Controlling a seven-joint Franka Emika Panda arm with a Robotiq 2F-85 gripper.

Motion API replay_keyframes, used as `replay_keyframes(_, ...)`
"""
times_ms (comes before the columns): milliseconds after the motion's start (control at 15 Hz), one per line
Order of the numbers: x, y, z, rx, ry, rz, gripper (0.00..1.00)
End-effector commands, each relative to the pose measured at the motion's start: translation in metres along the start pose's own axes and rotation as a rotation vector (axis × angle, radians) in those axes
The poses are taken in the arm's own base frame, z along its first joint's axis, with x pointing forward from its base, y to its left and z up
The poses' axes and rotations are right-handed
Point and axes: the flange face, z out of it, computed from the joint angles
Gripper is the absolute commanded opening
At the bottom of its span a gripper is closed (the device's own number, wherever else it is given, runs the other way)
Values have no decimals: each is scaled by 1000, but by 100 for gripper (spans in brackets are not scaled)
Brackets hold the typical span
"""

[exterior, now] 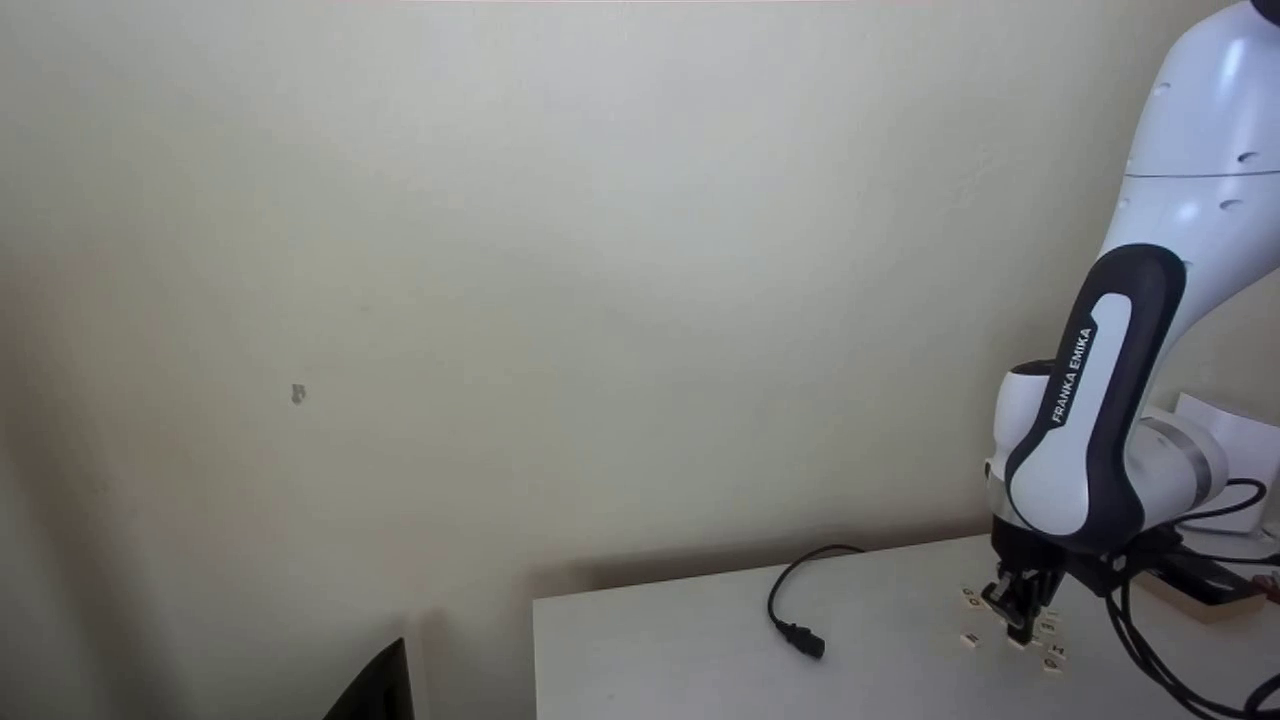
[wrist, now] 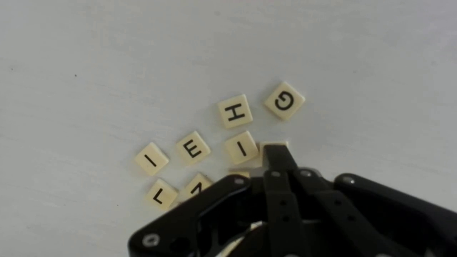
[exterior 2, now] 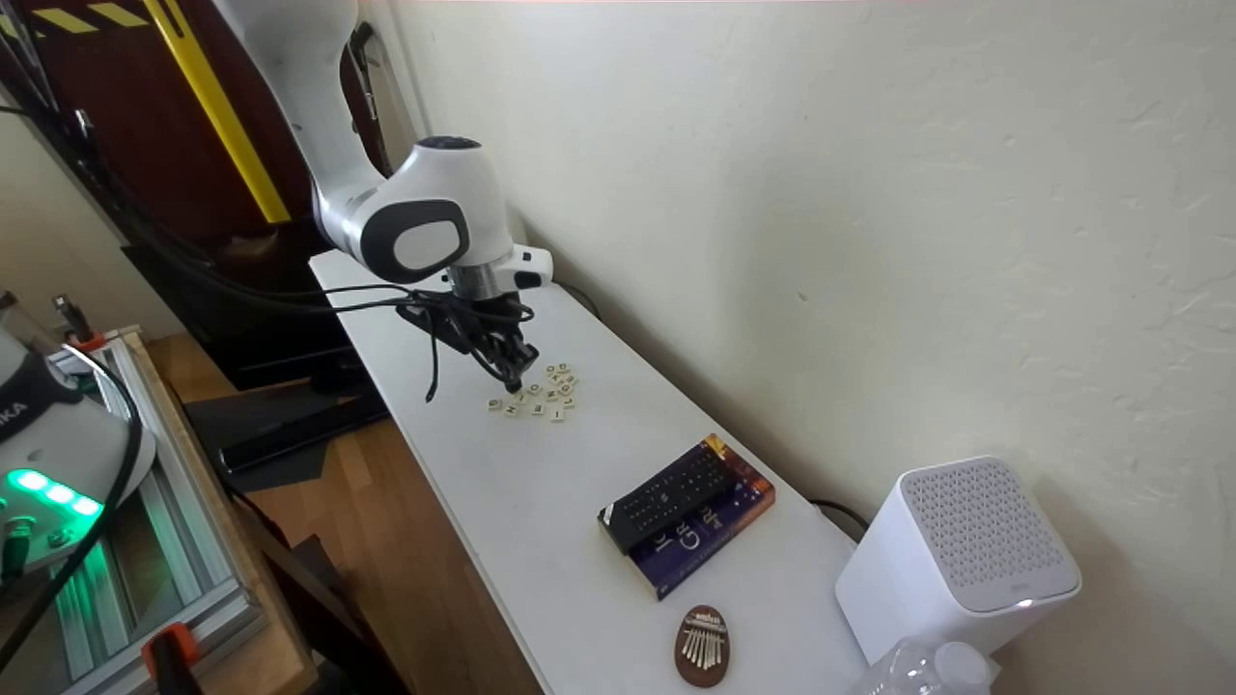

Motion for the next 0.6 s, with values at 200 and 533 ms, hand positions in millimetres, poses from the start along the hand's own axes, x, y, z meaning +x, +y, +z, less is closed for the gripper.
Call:
replay_keyframes(200,5,-5,9,27,13,-25,0)
replay_keyframes(533,9,-9,9,70,32,-4,0)
